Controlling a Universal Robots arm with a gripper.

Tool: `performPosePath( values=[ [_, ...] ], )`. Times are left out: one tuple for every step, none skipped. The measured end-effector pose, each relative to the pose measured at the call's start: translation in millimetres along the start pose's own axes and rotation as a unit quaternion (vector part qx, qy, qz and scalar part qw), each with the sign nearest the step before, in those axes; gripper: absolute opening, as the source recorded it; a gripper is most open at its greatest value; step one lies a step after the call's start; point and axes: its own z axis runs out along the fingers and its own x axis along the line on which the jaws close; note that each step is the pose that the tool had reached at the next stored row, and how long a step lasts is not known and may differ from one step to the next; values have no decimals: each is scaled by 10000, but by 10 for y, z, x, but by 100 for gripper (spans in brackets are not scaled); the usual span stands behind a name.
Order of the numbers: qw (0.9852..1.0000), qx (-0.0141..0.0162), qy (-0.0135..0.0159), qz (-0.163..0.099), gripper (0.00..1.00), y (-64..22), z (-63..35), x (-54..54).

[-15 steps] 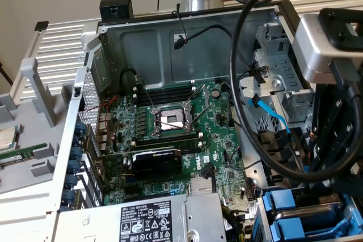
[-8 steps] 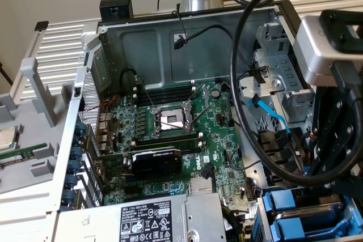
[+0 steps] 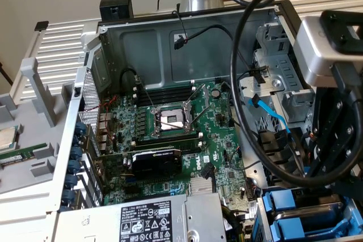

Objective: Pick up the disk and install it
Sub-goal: 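Insert the second disk wire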

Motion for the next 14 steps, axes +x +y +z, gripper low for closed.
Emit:
performPosePath(
  values=[
    [10000,0,-2,0,16,0,0,0],
    [10000,0,-5,-1,16,0,1,0],
    [10000,-1,-7,-1,16,0,1,1],
    [10000,-1,-12,-1,16,0,2,4],
    [10000,0,-13,-2,16,0,2,4],
    [10000,0,-12,-2,16,0,2,4],
    [10000,0,-12,-2,16,0,2,4],
    [10000,0,-13,-2,16,0,2,5],
    [10000,0,-12,-2,16,0,2,6],
    [10000,0,-12,-1,16,0,2,7],
    [10000,0,-13,-1,16,0,2,8],
    [10000,0,-13,-1,16,0,2,8],
    [10000,0,-13,0,16,0,2,8],
    [10000,0,-13,1,16,0,2,9]
  ],
)
